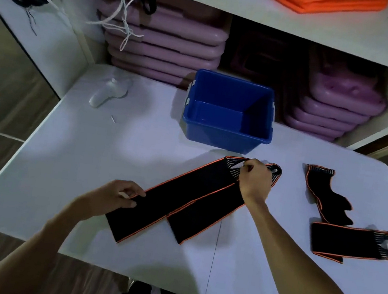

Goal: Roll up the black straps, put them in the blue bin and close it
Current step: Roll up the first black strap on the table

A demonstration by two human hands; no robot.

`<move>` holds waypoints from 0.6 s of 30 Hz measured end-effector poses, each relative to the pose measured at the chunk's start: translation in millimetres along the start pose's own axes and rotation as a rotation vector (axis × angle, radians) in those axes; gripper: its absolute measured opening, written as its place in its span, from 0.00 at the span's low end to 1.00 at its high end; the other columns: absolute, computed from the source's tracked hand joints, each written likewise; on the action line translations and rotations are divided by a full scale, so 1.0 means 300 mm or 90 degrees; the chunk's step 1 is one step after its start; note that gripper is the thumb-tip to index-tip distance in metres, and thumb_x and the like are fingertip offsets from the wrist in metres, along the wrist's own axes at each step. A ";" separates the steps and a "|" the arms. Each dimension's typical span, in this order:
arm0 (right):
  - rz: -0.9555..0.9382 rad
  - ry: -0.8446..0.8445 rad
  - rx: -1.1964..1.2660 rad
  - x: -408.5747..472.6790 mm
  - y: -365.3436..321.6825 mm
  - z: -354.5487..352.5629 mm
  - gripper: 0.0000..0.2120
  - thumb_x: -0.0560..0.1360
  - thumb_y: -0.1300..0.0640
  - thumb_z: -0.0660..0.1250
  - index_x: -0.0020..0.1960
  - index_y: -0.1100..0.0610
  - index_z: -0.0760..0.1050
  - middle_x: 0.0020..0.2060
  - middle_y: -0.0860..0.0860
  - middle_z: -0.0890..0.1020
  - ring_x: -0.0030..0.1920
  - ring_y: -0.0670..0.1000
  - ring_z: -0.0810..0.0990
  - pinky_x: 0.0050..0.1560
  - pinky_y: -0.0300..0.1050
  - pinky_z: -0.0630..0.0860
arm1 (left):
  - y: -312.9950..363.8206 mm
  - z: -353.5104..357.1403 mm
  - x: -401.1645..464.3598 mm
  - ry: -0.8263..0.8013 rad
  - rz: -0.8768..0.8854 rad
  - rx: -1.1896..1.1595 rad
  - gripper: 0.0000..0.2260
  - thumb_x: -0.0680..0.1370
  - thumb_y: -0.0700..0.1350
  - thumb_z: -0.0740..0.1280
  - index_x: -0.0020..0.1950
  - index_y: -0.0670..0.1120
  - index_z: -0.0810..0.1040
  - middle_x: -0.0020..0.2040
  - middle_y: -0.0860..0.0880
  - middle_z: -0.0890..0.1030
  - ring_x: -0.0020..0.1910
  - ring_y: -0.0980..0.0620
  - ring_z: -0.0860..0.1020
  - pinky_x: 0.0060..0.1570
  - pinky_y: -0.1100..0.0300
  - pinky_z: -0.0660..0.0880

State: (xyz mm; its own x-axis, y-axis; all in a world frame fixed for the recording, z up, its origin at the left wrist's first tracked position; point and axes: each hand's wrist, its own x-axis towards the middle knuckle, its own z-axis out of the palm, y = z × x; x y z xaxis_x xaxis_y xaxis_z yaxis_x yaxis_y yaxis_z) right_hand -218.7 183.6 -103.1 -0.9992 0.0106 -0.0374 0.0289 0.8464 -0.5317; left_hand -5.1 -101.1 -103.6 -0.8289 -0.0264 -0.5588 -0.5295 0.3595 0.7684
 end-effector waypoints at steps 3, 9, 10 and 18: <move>0.044 0.026 0.017 0.028 0.052 -0.065 0.12 0.74 0.62 0.61 0.46 0.54 0.83 0.48 0.52 0.84 0.46 0.54 0.81 0.40 0.41 0.71 | 0.081 0.014 0.038 -0.037 0.012 -0.015 0.12 0.73 0.36 0.71 0.52 0.51 0.83 0.55 0.41 0.80 0.56 0.48 0.77 0.55 0.64 0.69; 0.086 0.038 -0.003 0.076 0.126 -0.146 0.11 0.75 0.60 0.61 0.50 0.56 0.82 0.48 0.54 0.84 0.48 0.58 0.81 0.42 0.43 0.71 | 0.183 0.088 0.081 -0.113 -0.011 -0.031 0.10 0.73 0.37 0.72 0.52 0.47 0.80 0.51 0.44 0.80 0.58 0.55 0.77 0.55 0.65 0.69; 0.085 0.019 -0.016 0.088 0.140 -0.149 0.12 0.75 0.60 0.60 0.50 0.56 0.82 0.49 0.55 0.84 0.49 0.59 0.81 0.43 0.44 0.73 | 0.189 0.115 0.087 -0.123 -0.019 -0.027 0.11 0.72 0.38 0.72 0.53 0.46 0.80 0.50 0.46 0.80 0.57 0.54 0.77 0.54 0.66 0.70; 0.033 -0.141 -0.180 0.178 0.201 -0.125 0.19 0.77 0.66 0.55 0.61 0.54 0.77 0.59 0.60 0.69 0.62 0.64 0.66 0.52 0.55 0.73 | 0.166 0.313 0.127 -0.043 -0.064 0.008 0.16 0.72 0.43 0.73 0.58 0.47 0.74 0.42 0.50 0.78 0.38 0.51 0.76 0.39 0.60 0.71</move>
State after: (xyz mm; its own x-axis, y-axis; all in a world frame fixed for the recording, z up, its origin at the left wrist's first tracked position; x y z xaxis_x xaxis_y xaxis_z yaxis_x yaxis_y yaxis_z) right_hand -271.3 255.4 -105.4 -0.9659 -0.0322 -0.2569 0.0398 0.9619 -0.2703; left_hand -46.0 3.2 -115.9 -0.7578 0.0001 -0.6525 -0.6063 0.3693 0.7043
